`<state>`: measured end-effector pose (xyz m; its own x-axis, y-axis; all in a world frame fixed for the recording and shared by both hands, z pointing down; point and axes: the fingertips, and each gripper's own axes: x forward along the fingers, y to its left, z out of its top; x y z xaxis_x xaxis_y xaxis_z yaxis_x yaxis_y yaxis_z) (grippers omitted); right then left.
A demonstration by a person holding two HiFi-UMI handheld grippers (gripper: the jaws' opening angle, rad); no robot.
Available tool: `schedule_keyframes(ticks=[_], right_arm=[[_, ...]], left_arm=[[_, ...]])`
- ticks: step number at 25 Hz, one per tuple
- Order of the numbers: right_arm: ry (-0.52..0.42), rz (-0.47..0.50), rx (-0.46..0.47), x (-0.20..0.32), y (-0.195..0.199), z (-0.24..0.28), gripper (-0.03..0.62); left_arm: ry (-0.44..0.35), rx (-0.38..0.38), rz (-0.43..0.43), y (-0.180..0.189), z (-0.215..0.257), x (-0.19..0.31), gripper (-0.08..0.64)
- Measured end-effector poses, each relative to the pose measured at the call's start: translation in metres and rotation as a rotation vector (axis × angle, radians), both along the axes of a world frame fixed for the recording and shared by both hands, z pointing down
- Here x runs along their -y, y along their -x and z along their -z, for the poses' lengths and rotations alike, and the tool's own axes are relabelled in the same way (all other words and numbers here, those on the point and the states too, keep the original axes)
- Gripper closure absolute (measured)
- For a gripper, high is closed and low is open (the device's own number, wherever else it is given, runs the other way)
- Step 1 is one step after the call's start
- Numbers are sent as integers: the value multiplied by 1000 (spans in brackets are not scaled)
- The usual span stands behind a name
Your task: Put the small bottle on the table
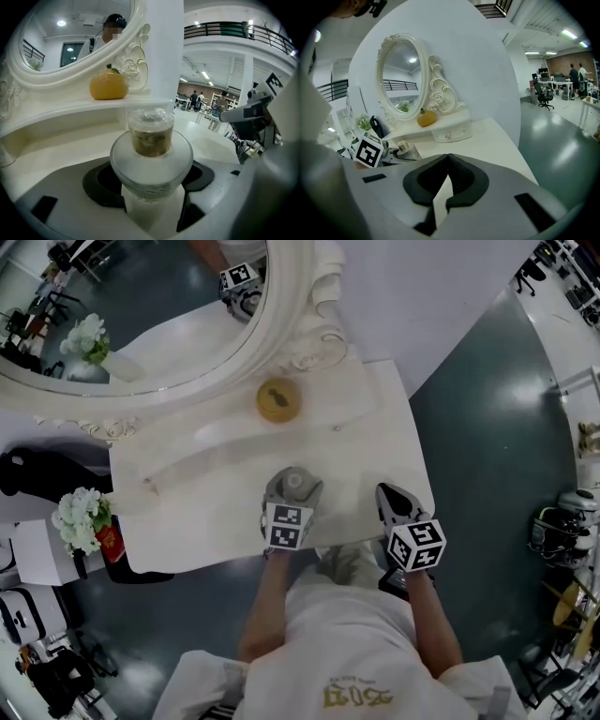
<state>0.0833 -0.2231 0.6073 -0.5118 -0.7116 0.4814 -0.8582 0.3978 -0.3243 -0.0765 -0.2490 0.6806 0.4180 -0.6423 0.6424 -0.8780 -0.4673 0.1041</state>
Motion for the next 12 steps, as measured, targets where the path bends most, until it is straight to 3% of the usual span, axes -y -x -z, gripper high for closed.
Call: schedule_keyframes(ticks=[8,12], right_arm=[[6,-12,0,-2,-2,-4,580],[-1,-9,-1,-3,1,-2,580]], left_arm=[[-34,92,-20,-2,-10,-2,209],[1,103,-27,-3,-13,-5,206]])
